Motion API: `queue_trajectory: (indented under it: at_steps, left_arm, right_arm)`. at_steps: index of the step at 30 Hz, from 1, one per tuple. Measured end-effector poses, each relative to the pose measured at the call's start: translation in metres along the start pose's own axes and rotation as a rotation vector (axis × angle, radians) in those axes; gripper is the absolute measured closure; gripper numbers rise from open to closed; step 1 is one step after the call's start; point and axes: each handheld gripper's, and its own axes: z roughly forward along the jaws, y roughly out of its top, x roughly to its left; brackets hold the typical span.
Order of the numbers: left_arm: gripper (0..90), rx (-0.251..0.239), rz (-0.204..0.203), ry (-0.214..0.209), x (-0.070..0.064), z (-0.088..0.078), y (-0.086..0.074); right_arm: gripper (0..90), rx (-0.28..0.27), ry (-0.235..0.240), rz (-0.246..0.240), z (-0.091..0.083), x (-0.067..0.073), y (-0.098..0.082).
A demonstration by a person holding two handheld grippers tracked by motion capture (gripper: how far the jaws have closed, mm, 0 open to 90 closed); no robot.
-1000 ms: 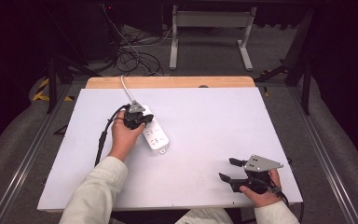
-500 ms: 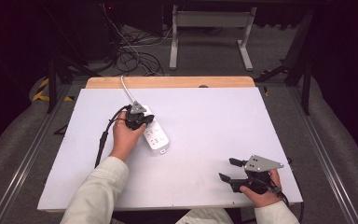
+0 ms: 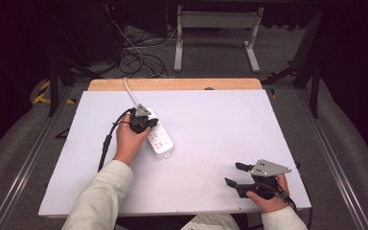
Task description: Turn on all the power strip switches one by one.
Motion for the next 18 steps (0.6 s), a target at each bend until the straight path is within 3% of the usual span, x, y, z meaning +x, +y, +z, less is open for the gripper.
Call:
queue_trajectory:
  at_steps: [5,9,13,18]
  left_arm:
    - [90.0,0.007,-0.005,0.005,0.000,0.001,0.001]
    - [90.0,0.003,-0.026,-0.017,0.003,0.000,0.000]
    - [90.0,0.013,0.001,0.005,-0.001,0.002,0.001]
    - [90.0,0.049,0.075,0.057,-0.009,0.003,0.006]
  right_arm:
    - [31.8,0.000,0.001,0.000,0.000,0.000,0.000]
    - [31.8,0.000,0.003,-0.002,0.000,0.001,0.000]
    - [31.8,0.001,0.004,-0.002,0.000,0.001,0.000]
    - [31.8,0.005,0.001,-0.003,0.000,0.001,0.000]
